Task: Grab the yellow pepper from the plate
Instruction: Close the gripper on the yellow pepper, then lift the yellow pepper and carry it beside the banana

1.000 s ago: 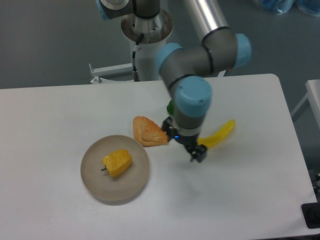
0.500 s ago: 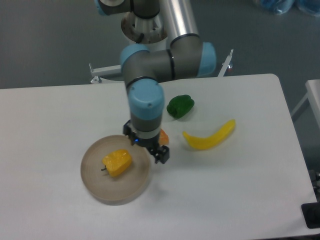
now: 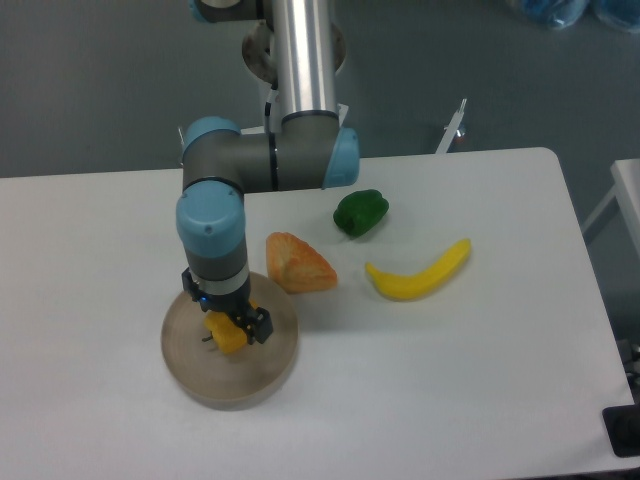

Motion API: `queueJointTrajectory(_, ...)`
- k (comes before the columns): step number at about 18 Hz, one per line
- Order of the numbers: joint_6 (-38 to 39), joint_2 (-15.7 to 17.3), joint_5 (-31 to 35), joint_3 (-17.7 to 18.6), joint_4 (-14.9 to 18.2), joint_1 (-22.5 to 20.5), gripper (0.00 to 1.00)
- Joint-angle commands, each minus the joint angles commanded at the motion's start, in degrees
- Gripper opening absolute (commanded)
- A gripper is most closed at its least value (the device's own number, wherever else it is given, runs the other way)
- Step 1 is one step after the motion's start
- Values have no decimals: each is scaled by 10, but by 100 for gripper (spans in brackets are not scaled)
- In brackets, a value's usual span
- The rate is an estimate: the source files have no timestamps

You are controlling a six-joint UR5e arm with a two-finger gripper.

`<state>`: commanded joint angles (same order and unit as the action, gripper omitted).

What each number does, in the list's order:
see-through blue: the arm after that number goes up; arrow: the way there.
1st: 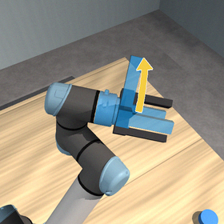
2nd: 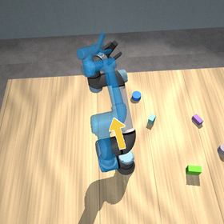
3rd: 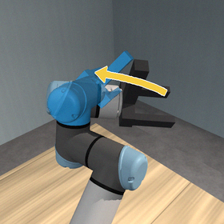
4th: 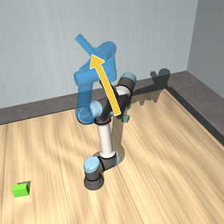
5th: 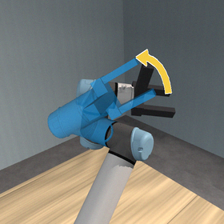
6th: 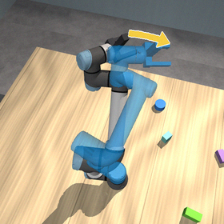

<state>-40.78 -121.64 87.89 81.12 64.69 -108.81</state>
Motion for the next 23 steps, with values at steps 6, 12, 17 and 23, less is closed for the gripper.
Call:
queueJointTrajectory(6,-3,-11,3,-1,-2,4,100)
queueJointTrajectory(12,-28,-12,27,-2,-10,3,11)
queueJointTrajectory(17,-28,7,13,-21,-6,-21,3)
queueJointTrajectory(23,-34,56,-8,-17,27,-75,2)
